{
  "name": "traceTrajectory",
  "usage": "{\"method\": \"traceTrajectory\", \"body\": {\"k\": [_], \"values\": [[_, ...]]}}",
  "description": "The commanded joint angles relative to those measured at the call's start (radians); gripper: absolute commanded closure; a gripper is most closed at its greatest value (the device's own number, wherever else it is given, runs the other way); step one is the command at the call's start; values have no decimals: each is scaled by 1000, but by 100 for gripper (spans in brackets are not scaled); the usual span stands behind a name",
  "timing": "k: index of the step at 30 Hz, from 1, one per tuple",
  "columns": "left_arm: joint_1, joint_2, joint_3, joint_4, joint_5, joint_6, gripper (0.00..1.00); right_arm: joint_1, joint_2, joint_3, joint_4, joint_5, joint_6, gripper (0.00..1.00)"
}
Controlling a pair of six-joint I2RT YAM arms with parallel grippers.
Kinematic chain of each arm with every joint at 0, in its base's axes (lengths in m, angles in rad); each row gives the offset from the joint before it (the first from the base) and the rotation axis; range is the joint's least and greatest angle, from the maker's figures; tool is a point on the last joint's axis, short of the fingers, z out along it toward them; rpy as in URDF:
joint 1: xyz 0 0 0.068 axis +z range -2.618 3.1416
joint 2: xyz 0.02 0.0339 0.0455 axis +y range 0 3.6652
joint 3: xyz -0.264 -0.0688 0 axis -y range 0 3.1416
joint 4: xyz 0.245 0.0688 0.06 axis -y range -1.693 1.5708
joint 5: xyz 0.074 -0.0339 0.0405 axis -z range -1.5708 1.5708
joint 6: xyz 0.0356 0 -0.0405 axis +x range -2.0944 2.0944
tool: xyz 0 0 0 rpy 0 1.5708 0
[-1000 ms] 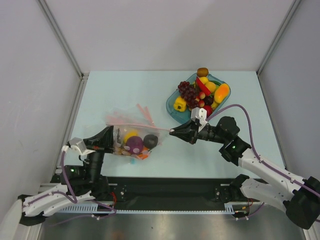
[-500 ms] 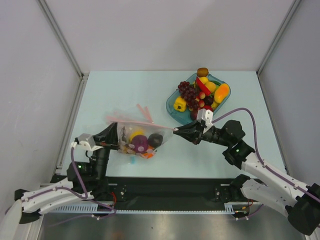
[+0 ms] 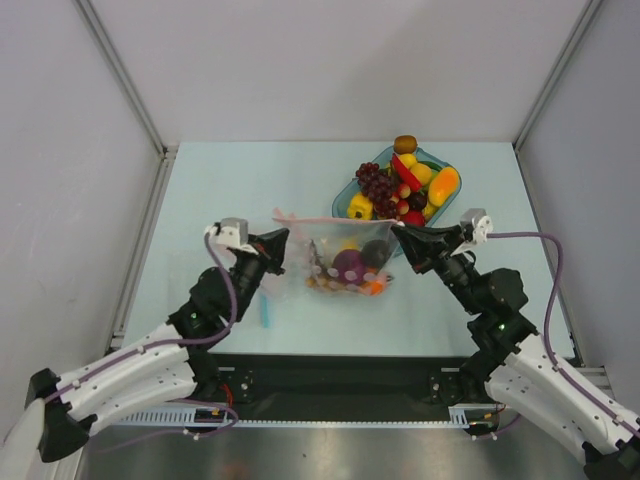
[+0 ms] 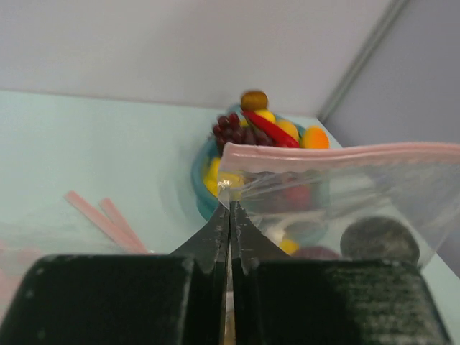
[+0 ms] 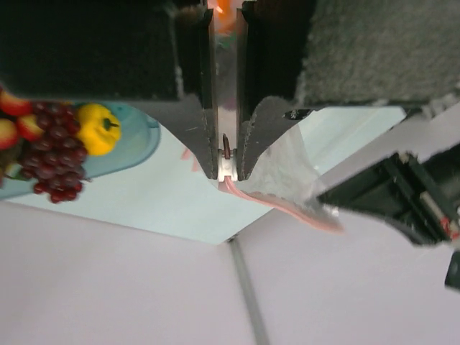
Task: Place the food in the zip-top bag and seal the zipper
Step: Place the zipper food storage bag at the center of the board, then reset both arms
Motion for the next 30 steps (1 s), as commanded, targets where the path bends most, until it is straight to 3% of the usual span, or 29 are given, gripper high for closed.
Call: {"method": "traceTrajectory", "body": {"k": [1, 6, 10, 12, 13, 14, 15, 18, 20, 21, 24, 25, 28, 30], "values": [[57, 111, 64, -16, 237, -139, 97, -13, -43, 6, -1, 311, 40, 100], [100, 263, 105, -18, 330, -179, 98, -62, 18, 32, -52, 420, 81, 100], [109, 300, 110, 4, 334, -157, 98, -120, 109, 75, -141, 428, 138, 99], [109, 301, 104, 8, 321, -142, 92, -140, 136, 86, -156, 434, 161, 80], [110, 295, 99, 26, 324, -136, 75, -146, 135, 86, -164, 435, 164, 63], [110, 288, 90, 51, 374, -96, 64, -148, 130, 85, -166, 444, 168, 19], [110, 277, 67, 100, 398, -76, 38, -148, 111, 83, -170, 478, 182, 4], [110, 222, 42, 111, 362, -94, 8, -148, 69, 83, -210, 573, 211, 0], [112, 167, 35, 73, 276, -139, 0, -149, 40, 94, -265, 651, 237, 0], [113, 145, 26, 21, 159, -174, 0, -149, 31, 97, -284, 726, 260, 0], [147, 73, -2, -83, 22, -318, 0, -149, 17, 101, -353, 922, 337, 0], [171, 61, -2, -122, -3, -410, 0, -151, 20, 117, -441, 978, 433, 0], [224, 16, -10, -217, -35, -520, 0, -152, 44, 178, -585, 1082, 510, 0], [239, -7, -30, -248, -49, -573, 0, -154, 72, 212, -659, 1159, 653, 0]]}}
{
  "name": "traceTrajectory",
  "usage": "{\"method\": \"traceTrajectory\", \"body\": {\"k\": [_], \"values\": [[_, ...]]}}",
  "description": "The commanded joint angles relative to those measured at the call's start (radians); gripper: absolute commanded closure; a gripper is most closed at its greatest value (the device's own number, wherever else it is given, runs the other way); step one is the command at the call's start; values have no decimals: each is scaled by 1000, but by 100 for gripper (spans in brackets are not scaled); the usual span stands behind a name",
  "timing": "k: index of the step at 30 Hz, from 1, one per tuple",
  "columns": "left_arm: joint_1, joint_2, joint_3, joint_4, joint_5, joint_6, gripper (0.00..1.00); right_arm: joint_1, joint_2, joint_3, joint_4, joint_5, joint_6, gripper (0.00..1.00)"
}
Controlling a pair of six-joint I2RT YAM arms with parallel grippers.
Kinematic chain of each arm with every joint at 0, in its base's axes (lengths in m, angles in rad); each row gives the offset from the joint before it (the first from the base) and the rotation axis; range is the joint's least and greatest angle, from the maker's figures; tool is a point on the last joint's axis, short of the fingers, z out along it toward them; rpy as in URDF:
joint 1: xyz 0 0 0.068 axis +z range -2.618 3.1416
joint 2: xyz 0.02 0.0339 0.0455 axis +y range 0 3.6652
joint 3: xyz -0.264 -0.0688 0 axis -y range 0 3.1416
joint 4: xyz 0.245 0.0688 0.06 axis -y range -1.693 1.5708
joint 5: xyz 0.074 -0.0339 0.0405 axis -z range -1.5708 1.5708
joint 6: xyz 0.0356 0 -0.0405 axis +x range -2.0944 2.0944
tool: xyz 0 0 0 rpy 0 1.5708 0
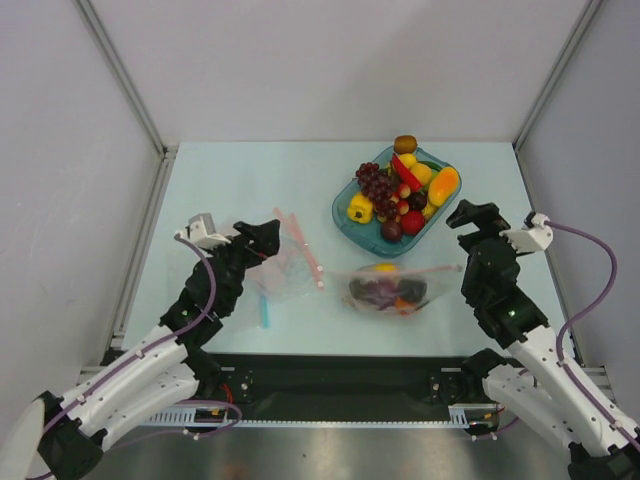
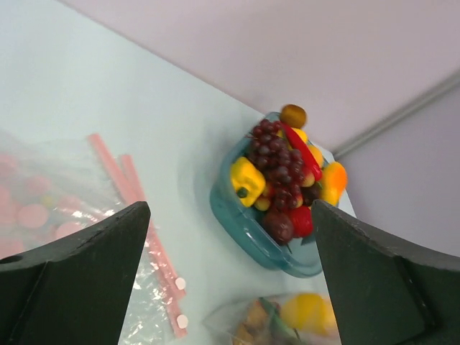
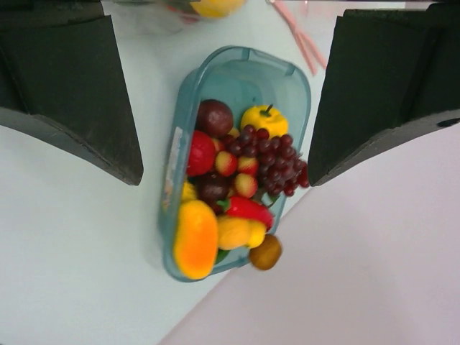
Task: Place the food in the zip-top bag and seal the zipper
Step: Reset both arms
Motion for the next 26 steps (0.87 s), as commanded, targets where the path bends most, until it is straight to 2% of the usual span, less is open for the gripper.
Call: {"method": "traceTrajectory", "body": {"k": [1, 6, 15, 26], "values": [[36, -32, -40, -94, -93, -197, 0, -7, 33, 76, -187, 224, 221, 0], [41, -30, -70, -18, -39, -173, 0, -21, 96, 96, -168, 140, 190, 0], [41, 67, -14, -22, 74, -137, 0, -27, 155, 84, -139, 99, 185, 0], [41, 101, 5, -17, 159, -120, 0, -30, 175, 84, -107, 40, 155, 0]]}}
